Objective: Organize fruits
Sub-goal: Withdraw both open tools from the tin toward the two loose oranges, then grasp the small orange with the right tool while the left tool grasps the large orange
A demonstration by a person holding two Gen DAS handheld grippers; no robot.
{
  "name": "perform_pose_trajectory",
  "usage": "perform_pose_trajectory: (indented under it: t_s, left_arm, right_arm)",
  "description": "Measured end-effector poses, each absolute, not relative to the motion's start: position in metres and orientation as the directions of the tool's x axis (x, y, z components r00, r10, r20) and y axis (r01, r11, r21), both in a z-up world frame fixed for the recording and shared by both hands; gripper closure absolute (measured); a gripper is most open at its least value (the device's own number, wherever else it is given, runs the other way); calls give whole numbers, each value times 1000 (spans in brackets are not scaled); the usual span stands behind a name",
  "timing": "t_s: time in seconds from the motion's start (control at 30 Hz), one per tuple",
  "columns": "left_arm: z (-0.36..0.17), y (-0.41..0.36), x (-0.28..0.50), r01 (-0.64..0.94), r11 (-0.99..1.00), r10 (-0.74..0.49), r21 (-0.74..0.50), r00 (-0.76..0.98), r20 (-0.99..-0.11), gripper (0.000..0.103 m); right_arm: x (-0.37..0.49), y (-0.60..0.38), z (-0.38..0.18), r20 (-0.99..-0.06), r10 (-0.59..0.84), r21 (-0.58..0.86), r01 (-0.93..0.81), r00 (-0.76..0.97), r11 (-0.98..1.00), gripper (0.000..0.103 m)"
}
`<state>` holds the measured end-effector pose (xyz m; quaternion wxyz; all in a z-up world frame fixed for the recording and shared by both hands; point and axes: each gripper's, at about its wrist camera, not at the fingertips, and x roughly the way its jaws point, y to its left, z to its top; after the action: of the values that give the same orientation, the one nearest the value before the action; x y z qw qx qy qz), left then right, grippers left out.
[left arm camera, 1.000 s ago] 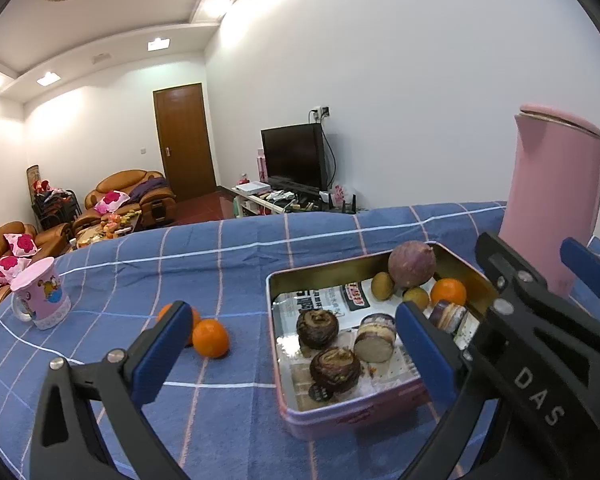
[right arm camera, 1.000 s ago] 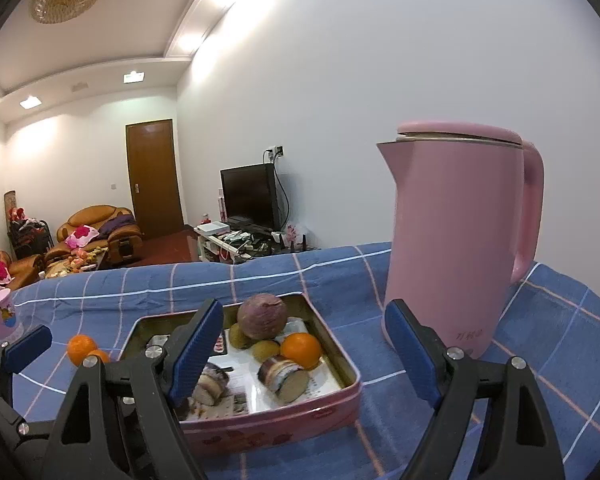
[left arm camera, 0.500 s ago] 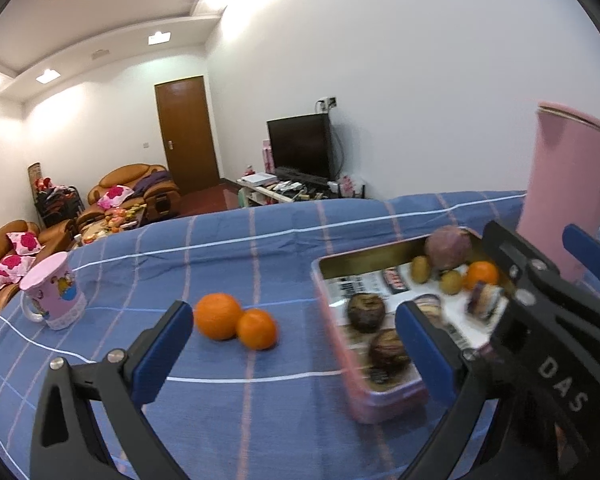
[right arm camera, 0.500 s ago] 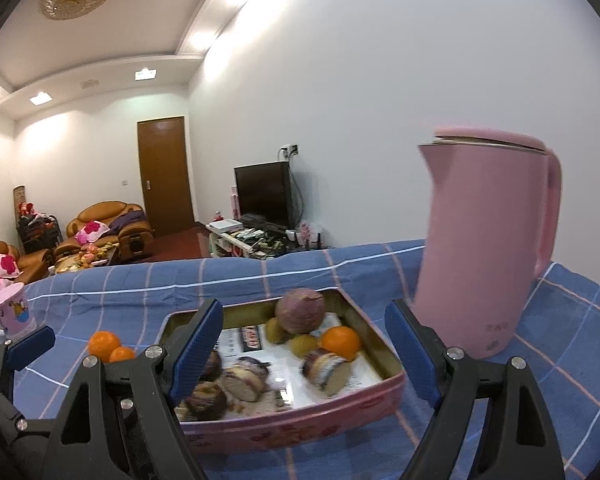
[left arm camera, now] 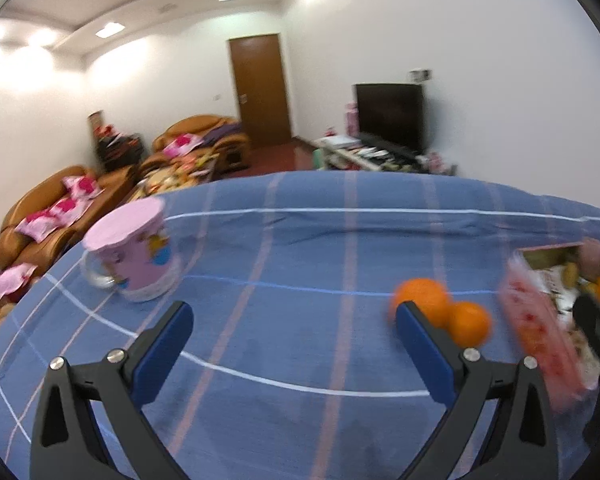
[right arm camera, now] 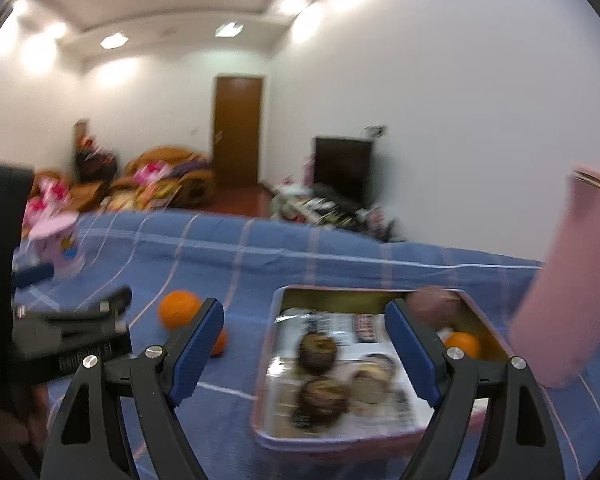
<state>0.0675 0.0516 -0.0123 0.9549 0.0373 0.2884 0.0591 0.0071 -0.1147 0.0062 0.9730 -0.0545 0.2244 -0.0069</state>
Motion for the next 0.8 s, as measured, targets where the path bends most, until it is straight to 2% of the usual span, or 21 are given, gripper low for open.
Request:
perform_pose_trajectory:
  t_s: [0.07, 0.3, 0.43, 0.5, 0.67, 0.8]
  left_arm:
    - [-14, 66, 74, -128, 986, 166, 108, 814, -556, 0]
    - [-12, 94, 82, -205, 976, 207, 70, 789, -578, 0]
    - [-12, 98, 82, -208, 977, 201, 56, 785, -586, 0]
    - [-12, 99, 82, -205, 977, 197, 54, 783, -590, 0]
    - [-11, 98, 84, -199, 978, 193, 55, 784, -590, 0]
    - [-12, 98, 85, -200, 978, 195, 58, 779, -596, 0]
  right_arm:
    - [18, -103, 1, -471, -14, -136, -56, 882, 989, 22]
    - [56, -62, -20, -615, 40, -184, -192, 788, 964, 49]
    - [78, -56, -33, -699, 27, -166, -199, 715, 966, 51]
    - [86, -55, -39, -728, 30, -156, -208, 685, 966, 61]
    - [91, -49, -43, -737, 2, -203, -223, 676, 953, 62]
    - [96, -44, -45, -749, -19, -226, -229, 662, 947, 69]
